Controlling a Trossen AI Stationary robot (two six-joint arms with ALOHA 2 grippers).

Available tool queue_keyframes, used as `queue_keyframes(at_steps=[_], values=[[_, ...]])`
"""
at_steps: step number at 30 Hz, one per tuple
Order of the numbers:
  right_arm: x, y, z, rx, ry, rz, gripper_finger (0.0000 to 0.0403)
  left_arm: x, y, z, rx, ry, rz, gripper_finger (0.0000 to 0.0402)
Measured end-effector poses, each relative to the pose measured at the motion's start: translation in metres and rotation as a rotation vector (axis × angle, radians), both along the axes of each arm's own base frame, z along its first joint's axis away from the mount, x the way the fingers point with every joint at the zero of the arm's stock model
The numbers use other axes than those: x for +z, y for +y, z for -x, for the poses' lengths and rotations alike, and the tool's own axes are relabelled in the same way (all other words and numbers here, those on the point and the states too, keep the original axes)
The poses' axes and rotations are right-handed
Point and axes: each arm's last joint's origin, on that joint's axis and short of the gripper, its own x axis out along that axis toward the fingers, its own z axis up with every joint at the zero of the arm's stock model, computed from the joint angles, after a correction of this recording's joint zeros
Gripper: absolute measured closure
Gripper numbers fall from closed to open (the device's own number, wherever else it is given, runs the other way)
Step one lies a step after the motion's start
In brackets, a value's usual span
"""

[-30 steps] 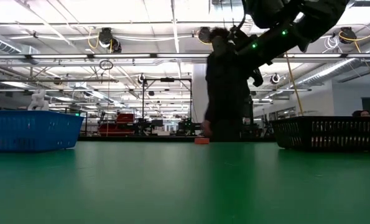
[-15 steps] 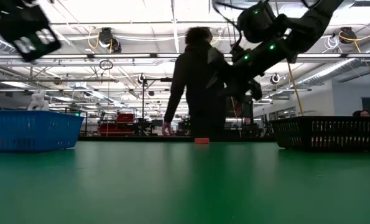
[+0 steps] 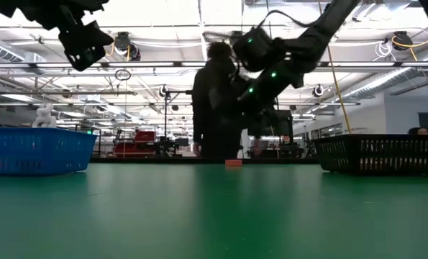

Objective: Sort & place blocks by color
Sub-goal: Put the orange block into the blue bin

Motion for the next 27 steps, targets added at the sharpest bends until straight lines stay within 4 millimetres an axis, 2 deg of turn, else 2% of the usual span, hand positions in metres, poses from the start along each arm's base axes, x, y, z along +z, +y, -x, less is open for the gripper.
queue_keyframes(at_steps=[4,6,10,18,27], values=[[-0.009,-0.012,-0.001,-0.014,0.114,-0.050,0.0213,0.006,0.005,0.003,0.007,-0.040,-0.020,0.0194],[-0.011,-0.019,0.000,-0.003,0.111,-0.117,0.0206,0.008,0.007,0.005,0.006,-0.058,-0.030,0.0195],[-0.020,-0.031,0.003,0.021,0.079,-0.233,0.0177,0.011,0.009,0.007,0.006,-0.081,-0.049,0.0194],[-0.028,-0.043,0.007,-0.013,0.090,-0.253,0.0120,0.011,0.009,0.007,-0.004,-0.088,-0.074,0.0195],[-0.030,-0.044,0.009,0.005,0.121,-0.253,0.0125,0.011,0.009,0.007,-0.021,-0.101,-0.107,0.0194]])
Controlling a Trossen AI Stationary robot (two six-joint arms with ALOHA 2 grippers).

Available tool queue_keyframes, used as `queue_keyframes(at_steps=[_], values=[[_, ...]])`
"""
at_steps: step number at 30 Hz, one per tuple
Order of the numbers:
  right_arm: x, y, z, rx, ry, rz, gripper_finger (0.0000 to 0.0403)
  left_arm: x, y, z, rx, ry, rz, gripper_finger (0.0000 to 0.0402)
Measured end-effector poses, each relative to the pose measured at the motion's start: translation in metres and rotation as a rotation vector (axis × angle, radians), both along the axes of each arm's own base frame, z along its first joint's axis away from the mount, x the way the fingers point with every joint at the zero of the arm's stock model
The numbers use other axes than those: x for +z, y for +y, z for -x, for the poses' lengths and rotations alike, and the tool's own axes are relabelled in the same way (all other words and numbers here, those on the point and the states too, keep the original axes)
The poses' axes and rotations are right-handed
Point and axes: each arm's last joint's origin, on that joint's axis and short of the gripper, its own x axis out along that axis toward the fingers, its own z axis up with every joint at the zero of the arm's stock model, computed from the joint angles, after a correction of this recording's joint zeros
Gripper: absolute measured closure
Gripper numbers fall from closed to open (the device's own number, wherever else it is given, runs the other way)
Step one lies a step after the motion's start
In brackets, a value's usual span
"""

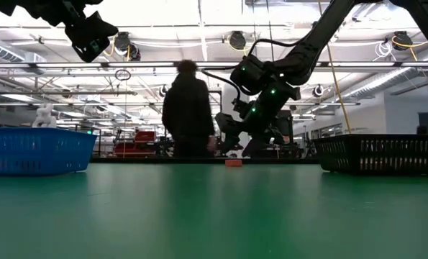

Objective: Sort & place blocks by color
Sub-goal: Put the orange block into the blue bin

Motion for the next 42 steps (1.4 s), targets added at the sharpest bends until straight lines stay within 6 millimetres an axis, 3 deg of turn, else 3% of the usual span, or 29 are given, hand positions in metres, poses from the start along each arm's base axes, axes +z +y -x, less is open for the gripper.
queue_keyframes(at_steps=[13,21,26,32,38,42], values=[[-0.003,-0.001,0.000,0.059,0.016,-0.018,0.0124,0.000,0.000,0.000,-0.003,-0.004,-0.009,0.0194],[-0.031,-0.013,-0.015,0.102,0.106,0.001,0.0130,0.000,0.000,0.000,-0.001,-0.005,-0.008,0.0194],[-0.038,-0.009,-0.023,0.099,0.132,0.007,0.0178,0.000,0.001,0.000,0.010,0.000,0.001,0.0195],[-0.042,-0.006,-0.019,0.066,0.150,-0.057,0.0280,0.000,0.001,0.000,0.016,0.003,0.011,0.0195],[-0.045,-0.003,-0.015,0.063,0.193,-0.088,0.0284,0.000,0.001,0.000,0.016,0.003,0.011,0.0194],[-0.033,-0.004,-0.016,0.068,0.158,-0.079,0.0284,0.000,0.001,0.000,0.016,0.003,0.011,0.0195]])
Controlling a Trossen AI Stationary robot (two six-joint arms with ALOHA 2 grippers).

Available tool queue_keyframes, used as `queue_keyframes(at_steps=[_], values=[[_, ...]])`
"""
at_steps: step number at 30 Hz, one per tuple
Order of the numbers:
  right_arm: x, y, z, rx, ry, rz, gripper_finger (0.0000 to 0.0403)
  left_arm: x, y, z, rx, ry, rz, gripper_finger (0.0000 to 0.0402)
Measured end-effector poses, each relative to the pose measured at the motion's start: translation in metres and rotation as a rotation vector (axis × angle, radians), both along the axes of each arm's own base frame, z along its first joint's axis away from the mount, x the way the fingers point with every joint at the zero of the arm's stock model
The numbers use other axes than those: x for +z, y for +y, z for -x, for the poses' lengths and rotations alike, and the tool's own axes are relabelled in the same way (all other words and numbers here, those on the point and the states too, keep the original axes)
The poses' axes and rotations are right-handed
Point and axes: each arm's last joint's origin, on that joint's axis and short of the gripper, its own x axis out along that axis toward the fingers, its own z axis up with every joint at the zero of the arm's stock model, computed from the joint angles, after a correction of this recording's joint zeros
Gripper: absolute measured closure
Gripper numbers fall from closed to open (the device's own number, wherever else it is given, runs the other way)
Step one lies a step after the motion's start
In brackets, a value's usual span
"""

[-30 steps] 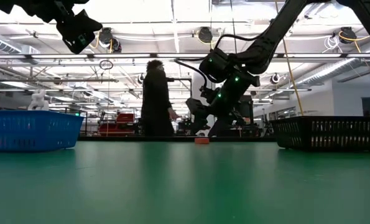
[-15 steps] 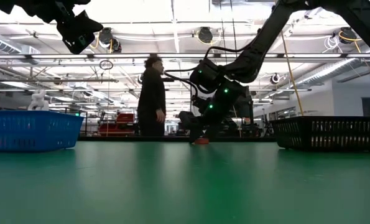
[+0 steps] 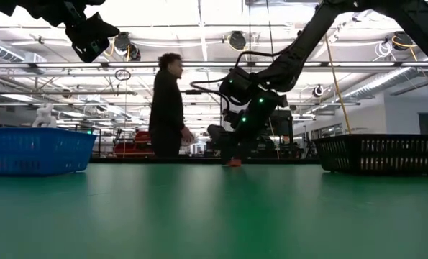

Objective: Sort & place blocks by color
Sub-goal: Put the orange block into the blue bin

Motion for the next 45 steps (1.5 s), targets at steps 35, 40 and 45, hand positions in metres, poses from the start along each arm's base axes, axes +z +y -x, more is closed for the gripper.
queue_keyframes(at_steps=[35,40,45], values=[[0.117,0.205,-0.036,0.990,-0.176,0.773,0.0280,-0.034,-0.005,-0.055,0.212,-0.012,0.015,0.0195],[0.118,0.214,-0.035,1.016,-0.175,0.795,0.0279,-0.033,-0.003,-0.056,0.220,-0.019,0.027,0.0194],[0.120,0.219,-0.035,1.028,-0.183,0.828,0.0278,-0.030,0.003,-0.058,0.253,-0.042,0.085,0.0195]])
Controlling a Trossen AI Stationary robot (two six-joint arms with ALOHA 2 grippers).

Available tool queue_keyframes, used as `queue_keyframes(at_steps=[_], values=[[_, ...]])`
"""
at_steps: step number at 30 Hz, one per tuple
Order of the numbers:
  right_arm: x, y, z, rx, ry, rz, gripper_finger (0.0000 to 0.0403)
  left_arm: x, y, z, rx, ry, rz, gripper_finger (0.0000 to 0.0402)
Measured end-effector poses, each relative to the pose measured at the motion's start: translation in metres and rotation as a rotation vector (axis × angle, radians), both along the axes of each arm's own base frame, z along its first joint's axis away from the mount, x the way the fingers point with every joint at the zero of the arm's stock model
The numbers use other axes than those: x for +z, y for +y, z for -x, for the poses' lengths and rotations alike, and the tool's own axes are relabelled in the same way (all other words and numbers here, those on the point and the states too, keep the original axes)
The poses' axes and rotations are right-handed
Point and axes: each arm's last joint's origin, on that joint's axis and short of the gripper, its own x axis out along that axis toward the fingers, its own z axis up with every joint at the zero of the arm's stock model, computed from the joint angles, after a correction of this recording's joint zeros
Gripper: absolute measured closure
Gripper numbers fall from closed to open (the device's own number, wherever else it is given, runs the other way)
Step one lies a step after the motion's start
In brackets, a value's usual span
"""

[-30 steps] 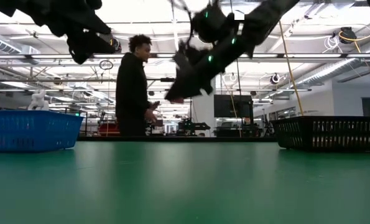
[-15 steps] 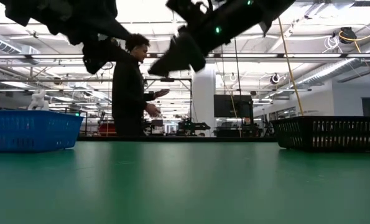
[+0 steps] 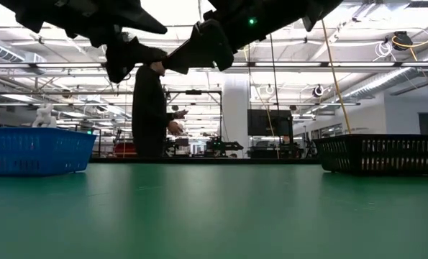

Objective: Sort & place blocks by color
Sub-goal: Put the orange block into the blue bin

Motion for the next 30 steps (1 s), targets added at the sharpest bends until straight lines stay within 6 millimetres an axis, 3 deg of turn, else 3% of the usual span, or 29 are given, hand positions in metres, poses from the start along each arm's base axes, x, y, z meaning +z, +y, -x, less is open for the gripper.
queue_keyframes(at_steps=[8,15,30], values=[[0.001,0.005,0.001,0.017,-0.005,0.017,0.0278,0.003,0.006,-0.002,0.037,-0.035,0.022,0.0195],[0.001,0.002,0.002,-0.087,0.024,0.148,0.0280,-0.003,0.006,0.000,0.040,0.031,0.062,0.0194],[0.009,0.011,-0.001,0.055,-0.075,0.028,0.0280,0.003,0.014,-0.003,0.090,-0.035,0.012,0.0194]])
